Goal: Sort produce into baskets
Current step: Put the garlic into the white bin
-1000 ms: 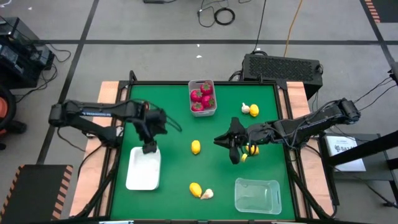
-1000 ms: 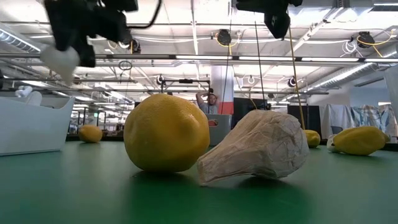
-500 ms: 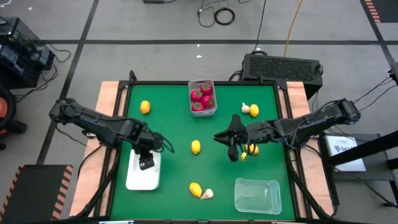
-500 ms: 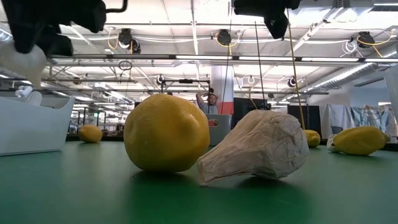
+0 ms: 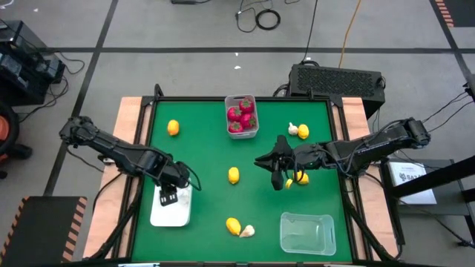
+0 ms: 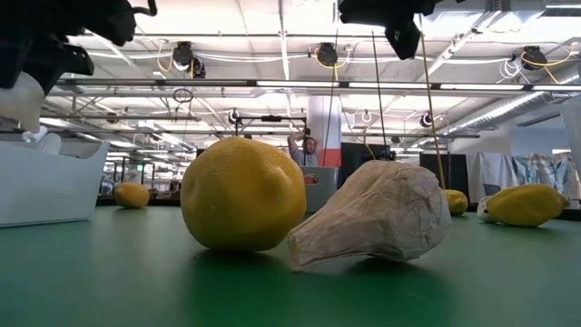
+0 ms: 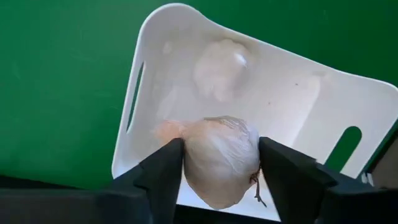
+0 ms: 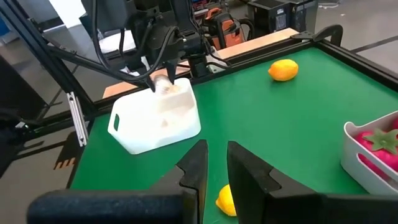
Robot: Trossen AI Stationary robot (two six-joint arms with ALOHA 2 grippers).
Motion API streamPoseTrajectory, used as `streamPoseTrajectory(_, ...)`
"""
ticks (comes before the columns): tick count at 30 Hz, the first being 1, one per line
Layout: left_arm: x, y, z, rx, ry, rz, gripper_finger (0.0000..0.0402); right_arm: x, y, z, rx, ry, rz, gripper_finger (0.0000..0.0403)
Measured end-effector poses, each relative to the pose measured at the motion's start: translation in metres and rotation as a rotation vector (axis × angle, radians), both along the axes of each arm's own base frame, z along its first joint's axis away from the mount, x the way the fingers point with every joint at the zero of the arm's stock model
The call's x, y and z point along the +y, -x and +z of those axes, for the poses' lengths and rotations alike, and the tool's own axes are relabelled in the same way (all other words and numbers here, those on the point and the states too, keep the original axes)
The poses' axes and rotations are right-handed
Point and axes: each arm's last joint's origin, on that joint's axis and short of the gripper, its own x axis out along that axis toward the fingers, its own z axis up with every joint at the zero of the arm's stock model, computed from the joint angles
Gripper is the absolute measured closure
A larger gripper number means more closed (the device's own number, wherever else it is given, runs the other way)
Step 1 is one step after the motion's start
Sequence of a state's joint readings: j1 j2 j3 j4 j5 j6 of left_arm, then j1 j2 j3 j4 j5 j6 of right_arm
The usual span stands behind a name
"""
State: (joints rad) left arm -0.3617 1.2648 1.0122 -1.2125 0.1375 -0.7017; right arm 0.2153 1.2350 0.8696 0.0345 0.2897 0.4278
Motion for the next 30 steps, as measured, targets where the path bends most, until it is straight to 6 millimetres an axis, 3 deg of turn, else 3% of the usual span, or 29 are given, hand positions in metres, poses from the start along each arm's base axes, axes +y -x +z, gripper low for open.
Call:
streamPoseTrajectory(6, 0.000, 0.000, 0.000, -0.003, -0.004, -0.009, 0.0140, 0.000, 0.000, 0.000, -0.001, -0.012, -0.004, 0.0351)
streamPoseTrajectory(14, -0.003, -0.006, 0.001, -0.077, 0.021, -0.092, 0.0134, 0.000, 0.000, 0.000, -0.003, -0.045, -0.012, 0.0351)
streamPoseTrajectory(21, -0.014, -0.037, 0.013, -0.445, 0.103, -0.102, 0.0134, 0.010, 0.002, 0.000, 0.000, -0.091, 0.042, 0.0351)
streamPoseTrajectory(25, -0.018, -0.058, 0.027, -0.716, 0.068, -0.041, 0.0134, 0.021, 0.004, -0.001, 0.010, -0.091, 0.131, 0.0351)
streamPoseTrajectory(30, -0.022, -0.080, 0.034, -0.930, 0.025, 0.052, 0.0134, 0.033, 0.009, -0.004, 0.050, -0.051, 0.236, 0.0351)
